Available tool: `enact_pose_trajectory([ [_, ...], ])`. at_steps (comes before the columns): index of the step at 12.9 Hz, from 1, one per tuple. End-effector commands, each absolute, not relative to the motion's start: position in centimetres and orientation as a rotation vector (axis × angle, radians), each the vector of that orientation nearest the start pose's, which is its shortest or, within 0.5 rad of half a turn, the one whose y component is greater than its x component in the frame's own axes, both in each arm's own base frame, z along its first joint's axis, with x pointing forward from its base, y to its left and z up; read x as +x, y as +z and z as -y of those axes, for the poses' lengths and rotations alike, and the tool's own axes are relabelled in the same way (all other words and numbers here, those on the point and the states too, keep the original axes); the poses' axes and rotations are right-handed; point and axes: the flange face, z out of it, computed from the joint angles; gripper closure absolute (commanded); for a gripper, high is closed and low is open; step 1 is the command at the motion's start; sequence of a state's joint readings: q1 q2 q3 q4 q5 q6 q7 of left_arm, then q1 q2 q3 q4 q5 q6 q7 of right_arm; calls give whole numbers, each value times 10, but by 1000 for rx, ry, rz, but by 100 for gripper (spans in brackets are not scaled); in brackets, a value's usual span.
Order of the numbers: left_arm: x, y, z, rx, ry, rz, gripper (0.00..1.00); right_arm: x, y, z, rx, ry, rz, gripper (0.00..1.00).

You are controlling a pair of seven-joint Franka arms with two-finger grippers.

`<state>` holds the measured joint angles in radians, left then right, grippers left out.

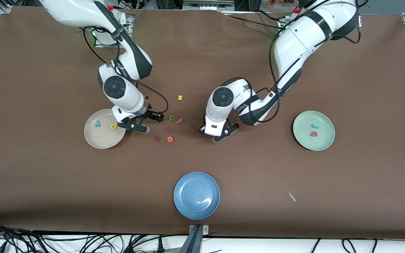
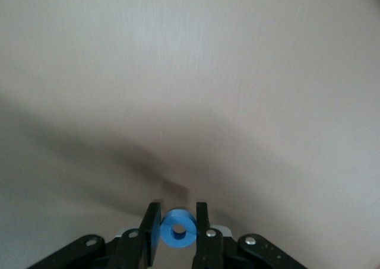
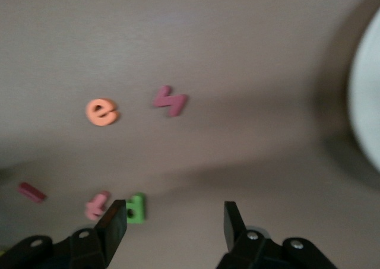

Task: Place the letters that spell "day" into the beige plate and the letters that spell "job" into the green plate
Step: 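Drop the blue ring on the green plate while the right gripper grasps green d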

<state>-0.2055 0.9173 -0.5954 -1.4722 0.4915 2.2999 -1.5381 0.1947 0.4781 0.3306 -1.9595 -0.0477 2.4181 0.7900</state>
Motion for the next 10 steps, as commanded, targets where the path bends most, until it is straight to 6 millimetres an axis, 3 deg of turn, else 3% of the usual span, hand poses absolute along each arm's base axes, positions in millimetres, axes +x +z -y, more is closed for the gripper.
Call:
enact_pose_trajectory([
  [1,597,272,391,-3079,90,927,100,541,224,-338,-2994,113,-434,25],
  [3,620,316,322,-3071,212,844,100,540,222,-342,-2980,90,-437,26],
  [5,636,343,246,-3070,332,770,100,531,212,-352,-2991,98,-437,26],
  [7,649,338,181,-3071,387,655,100,523,203,-351,-3006,82,-428,26],
  [10,651,304,97,-3046,531,427,100,514,187,-348,-3011,61,-397,26],
])
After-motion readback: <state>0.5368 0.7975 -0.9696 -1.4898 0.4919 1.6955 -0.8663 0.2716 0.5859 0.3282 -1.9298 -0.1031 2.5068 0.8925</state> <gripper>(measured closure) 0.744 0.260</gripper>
